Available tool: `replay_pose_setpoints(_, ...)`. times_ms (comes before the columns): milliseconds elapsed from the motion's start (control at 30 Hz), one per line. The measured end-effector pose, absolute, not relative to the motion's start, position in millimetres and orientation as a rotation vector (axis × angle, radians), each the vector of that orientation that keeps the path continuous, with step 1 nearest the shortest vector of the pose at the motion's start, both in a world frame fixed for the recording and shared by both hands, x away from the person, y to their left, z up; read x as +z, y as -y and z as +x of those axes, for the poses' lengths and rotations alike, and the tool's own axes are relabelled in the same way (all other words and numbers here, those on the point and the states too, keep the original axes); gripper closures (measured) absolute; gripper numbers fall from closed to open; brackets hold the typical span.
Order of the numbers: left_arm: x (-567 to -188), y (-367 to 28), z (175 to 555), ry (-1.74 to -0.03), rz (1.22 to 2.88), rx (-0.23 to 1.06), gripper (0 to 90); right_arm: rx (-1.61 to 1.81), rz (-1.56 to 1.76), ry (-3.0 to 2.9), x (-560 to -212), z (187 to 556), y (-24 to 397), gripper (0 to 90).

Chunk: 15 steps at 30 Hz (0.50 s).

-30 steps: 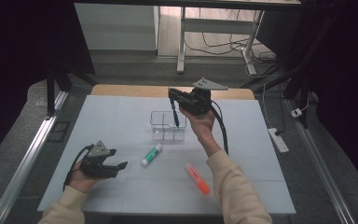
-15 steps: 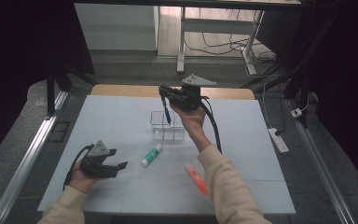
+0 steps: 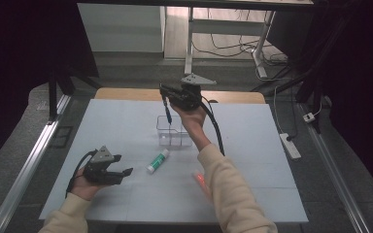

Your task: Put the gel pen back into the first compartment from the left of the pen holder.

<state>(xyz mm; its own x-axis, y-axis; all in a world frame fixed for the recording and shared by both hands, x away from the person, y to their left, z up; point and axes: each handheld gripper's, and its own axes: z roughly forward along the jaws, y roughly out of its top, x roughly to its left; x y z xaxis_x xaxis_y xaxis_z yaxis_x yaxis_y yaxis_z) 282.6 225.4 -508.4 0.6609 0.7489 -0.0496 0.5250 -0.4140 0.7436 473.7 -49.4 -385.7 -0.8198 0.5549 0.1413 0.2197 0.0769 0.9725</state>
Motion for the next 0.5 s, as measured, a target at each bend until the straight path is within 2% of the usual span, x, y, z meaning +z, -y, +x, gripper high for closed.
replay_pose_setpoints(333, -509.0, -224.8, 282.6, -0.979, 2.12, 0.374, 29.7, 1.816, 0.771, -2.091, -389.4, 475.9, 42.2, 78.6)
replay_pose_setpoints(433, -509.1, -225.0, 282.6, -0.979, 2.12, 0.373, 29.7, 1.771, 0.779, -2.107, -392.4, 476.0, 41.9, 61.2)
replay_pose_setpoints(500, -509.4, -225.2, 282.7, -0.979, 2.121, 0.374, 29.7, 1.745, 0.799, -2.107, -393.6, 475.1, 44.3, 56.8)
